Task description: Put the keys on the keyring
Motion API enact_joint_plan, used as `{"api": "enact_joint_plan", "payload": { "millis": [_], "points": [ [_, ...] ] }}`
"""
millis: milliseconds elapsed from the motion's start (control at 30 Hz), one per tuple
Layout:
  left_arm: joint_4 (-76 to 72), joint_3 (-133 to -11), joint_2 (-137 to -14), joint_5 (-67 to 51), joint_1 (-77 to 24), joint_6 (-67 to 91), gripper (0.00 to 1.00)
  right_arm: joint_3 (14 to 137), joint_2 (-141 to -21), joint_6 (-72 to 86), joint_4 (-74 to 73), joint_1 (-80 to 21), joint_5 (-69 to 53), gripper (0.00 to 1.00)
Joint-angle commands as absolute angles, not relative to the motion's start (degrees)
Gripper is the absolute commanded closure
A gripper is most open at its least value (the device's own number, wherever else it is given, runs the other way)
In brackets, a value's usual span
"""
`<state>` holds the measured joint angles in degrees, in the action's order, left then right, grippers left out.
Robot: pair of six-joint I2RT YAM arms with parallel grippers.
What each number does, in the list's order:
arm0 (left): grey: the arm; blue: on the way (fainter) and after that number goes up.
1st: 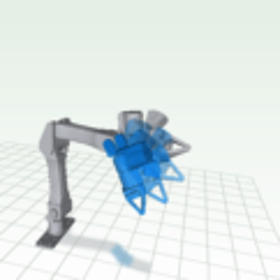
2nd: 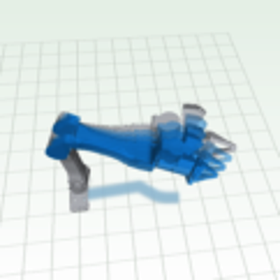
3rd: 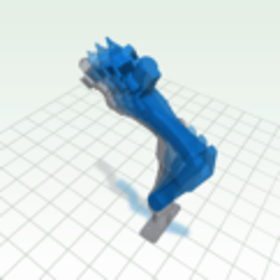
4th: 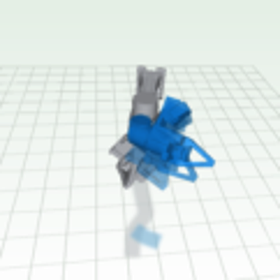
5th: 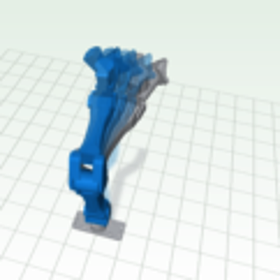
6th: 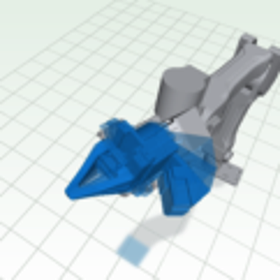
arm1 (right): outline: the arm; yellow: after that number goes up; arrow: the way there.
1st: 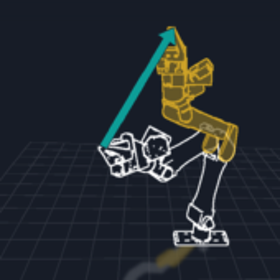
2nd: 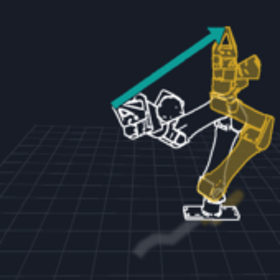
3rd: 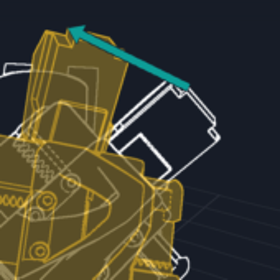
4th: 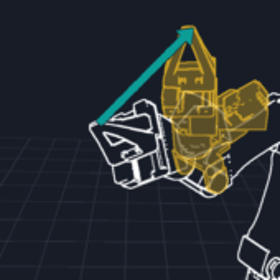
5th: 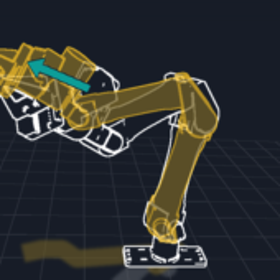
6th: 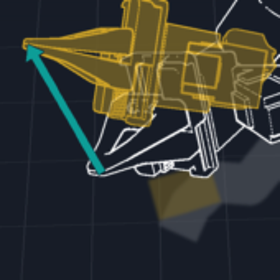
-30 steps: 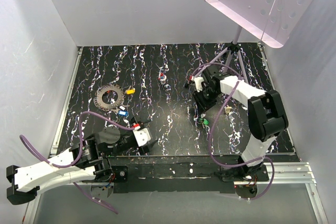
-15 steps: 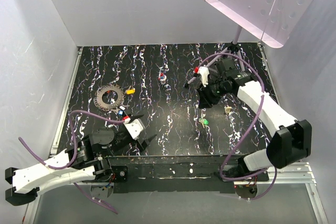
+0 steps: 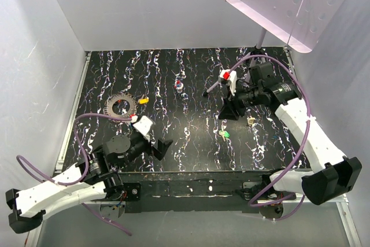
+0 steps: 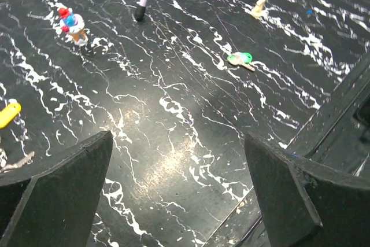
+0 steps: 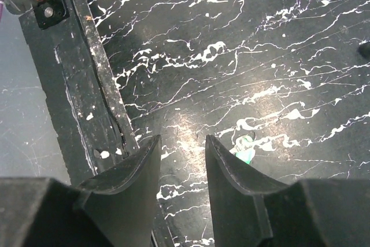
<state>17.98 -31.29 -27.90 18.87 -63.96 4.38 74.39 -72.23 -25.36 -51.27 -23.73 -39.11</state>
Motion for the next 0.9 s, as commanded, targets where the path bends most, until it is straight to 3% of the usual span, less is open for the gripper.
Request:
{"api": "enact_joint_plan", "payload": {
  "millis": [0, 567, 867],
  "points": [
    [17.31, -29.88, -24.97, 17.58, -59.42, 13.44, 0.02, 72.34, -69.09, -27.68, -50.28, -22.24, -44.28, 0.53],
    [22.41, -32.87, -29.35, 15.3, -50.46, 19.07, 0.02, 61.0, -62.23, -28.3, -41.93, -15.03, -59.06, 0.35],
    [21.8, -33.84, -32.34, 8.27, -42.11, 20.57, 0.02, 58.62, -61.52, -28.92, -40.61, -13.89, -61.26, 0.32]
  ]
}}
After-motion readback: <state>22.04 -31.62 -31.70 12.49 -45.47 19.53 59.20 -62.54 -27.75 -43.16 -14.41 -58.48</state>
